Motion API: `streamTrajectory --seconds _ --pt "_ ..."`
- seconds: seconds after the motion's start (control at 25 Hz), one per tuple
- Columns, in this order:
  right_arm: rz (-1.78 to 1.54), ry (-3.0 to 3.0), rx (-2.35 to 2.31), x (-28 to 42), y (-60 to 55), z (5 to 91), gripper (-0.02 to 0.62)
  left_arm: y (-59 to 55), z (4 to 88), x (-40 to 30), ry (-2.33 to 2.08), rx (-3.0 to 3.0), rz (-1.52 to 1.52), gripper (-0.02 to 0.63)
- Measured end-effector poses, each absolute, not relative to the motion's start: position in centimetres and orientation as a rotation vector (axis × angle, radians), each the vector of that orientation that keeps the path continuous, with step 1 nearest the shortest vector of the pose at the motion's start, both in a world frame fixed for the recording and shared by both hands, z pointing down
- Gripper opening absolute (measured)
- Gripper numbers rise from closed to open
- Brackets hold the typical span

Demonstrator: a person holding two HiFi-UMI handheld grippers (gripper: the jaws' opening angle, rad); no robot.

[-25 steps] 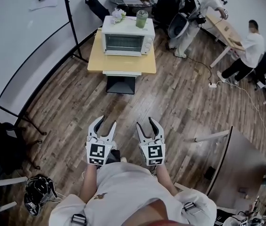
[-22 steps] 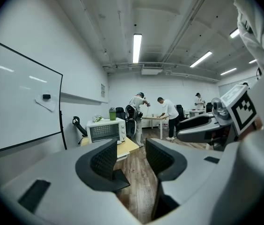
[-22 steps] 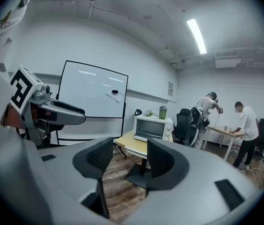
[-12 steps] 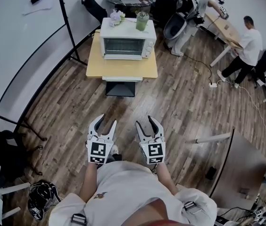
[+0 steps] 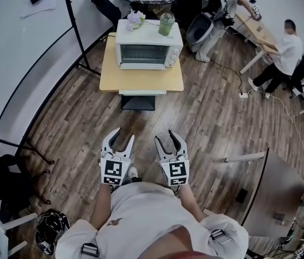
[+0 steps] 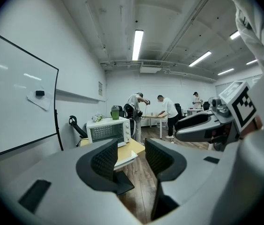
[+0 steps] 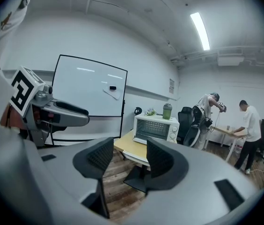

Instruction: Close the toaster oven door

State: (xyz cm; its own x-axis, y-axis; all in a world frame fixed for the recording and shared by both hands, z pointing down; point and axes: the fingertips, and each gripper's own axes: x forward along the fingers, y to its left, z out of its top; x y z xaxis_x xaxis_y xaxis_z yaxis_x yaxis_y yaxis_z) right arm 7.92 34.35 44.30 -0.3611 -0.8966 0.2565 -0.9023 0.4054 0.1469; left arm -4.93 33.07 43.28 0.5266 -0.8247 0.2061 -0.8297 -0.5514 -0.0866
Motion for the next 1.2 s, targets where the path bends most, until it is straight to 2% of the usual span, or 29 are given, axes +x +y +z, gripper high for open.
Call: streamTrajectory --seconds 1.2 --pt "0.062 -2.341 1.562 5.8 25.4 45.9 0.210 24.5 44.4 -6.8 -1.464 2.720 0.364 0.175"
